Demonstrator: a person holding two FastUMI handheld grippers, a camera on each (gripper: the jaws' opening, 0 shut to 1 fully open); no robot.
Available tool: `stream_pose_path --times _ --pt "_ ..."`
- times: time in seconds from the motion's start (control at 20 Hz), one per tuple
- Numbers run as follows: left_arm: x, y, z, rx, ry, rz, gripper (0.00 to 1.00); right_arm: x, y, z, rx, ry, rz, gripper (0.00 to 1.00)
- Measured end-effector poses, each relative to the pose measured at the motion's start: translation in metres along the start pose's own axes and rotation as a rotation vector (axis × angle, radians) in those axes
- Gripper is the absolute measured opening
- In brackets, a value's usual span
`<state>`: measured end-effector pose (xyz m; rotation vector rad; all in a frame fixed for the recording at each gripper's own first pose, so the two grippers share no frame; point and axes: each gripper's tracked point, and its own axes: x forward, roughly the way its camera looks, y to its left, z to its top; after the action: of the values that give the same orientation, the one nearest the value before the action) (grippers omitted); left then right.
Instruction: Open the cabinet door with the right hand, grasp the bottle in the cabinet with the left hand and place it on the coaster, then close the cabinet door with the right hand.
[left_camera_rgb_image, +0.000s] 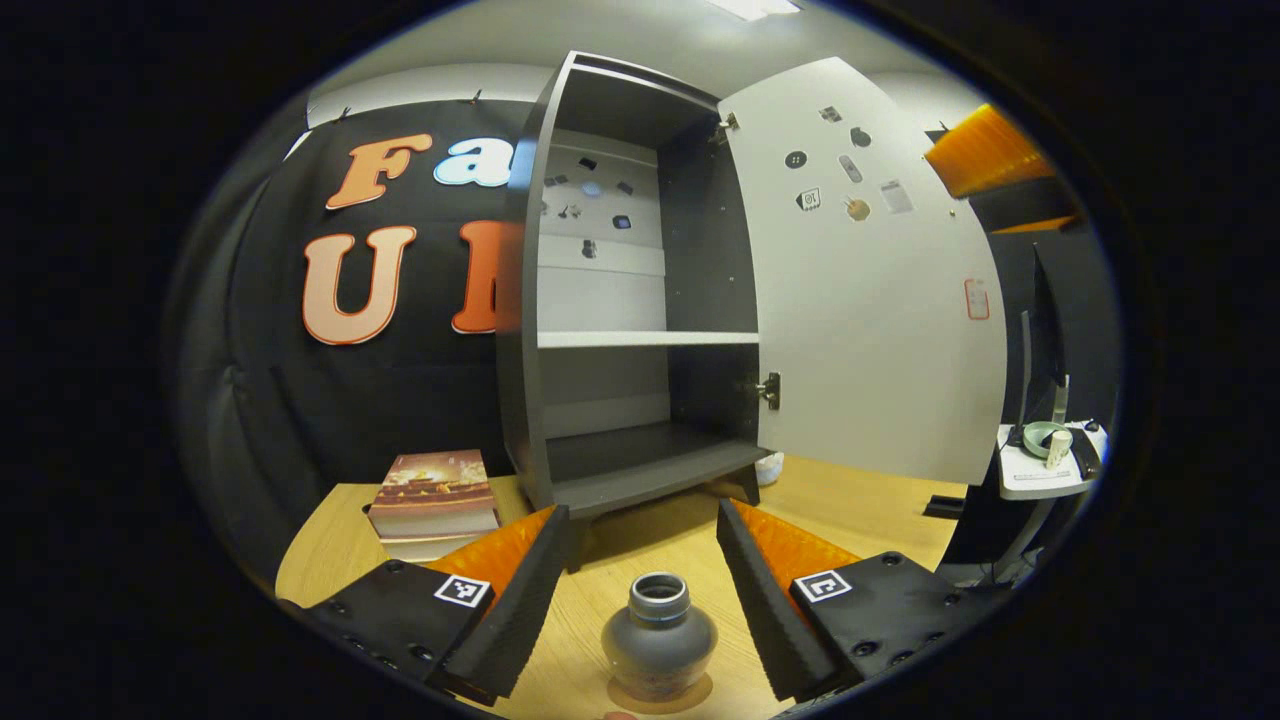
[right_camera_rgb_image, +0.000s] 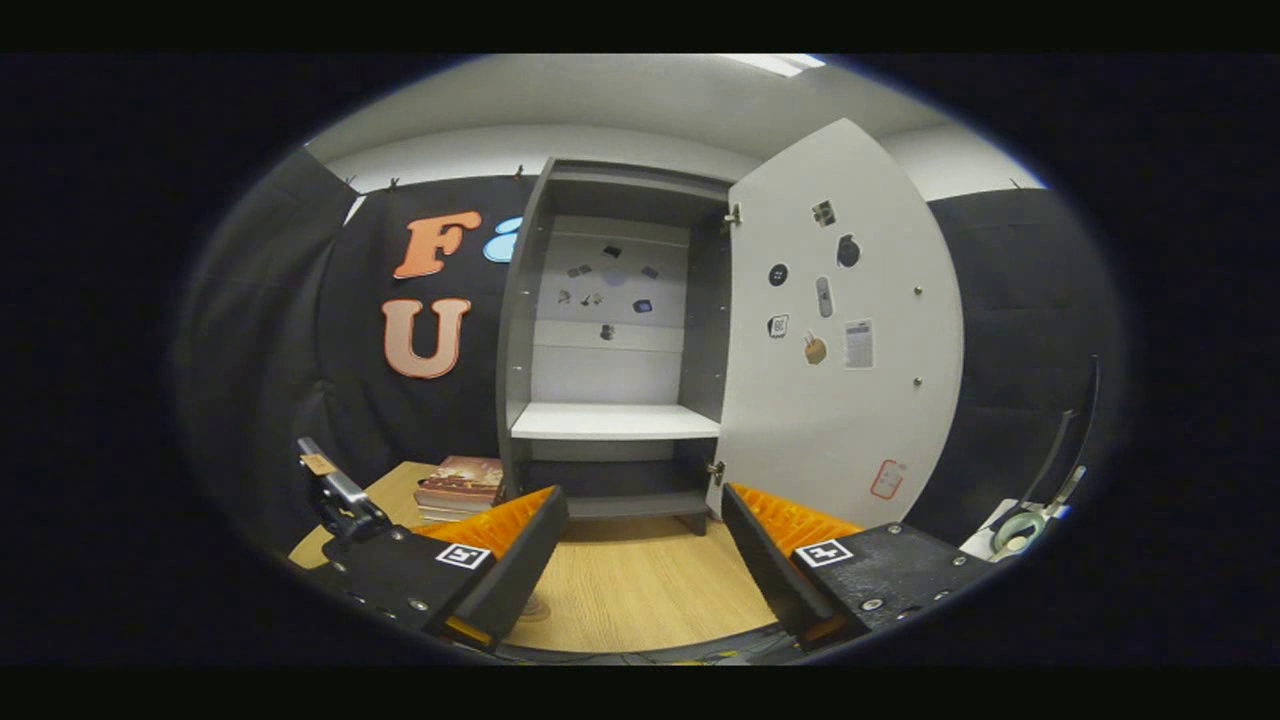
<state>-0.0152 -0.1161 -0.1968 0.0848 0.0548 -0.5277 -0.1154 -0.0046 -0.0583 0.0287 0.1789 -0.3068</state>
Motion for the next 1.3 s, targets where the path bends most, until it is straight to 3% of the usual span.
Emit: stream_pose_path --times 0.35,0.6,0.75,0.9,1.0,1.15,1.3 --pt "-0.008 0.000 0.041 -0.071 0.027 0.053 0.95 -0.020 -0.050 0.008 -0.003 -0.043 -0.027 0.95" --pt "-0.015 0.001 0.070 -0.081 0.003 0.132 0.94 -0.025 -0.119 0.013 0.025 -0.073 -0.091 0.95" --pt "-0.015 0.000 0.091 -0.093 -0.024 0.170 0.94 -0.026 -0.177 0.014 0.023 -0.080 -0.173 0.95" --pt "-0.015 0.001 0.110 -0.111 -0.041 0.209 0.95 -0.025 -0.248 0.021 -0.020 -0.100 -0.304 0.94" --pt "-0.015 0.003 0.122 -0.098 -0.062 0.243 0.94 -0.020 -0.280 0.021 -0.041 -0.088 -0.342 0.94" --pt "-0.020 0.005 0.136 -0.048 -0.078 0.289 0.94 0.004 -0.306 0.028 -0.039 -0.093 -0.340 0.95" --pt "-0.025 -0.001 0.144 -0.033 -0.073 0.306 0.94 0.019 -0.308 0.034 -0.027 -0.117 -0.291 0.95"
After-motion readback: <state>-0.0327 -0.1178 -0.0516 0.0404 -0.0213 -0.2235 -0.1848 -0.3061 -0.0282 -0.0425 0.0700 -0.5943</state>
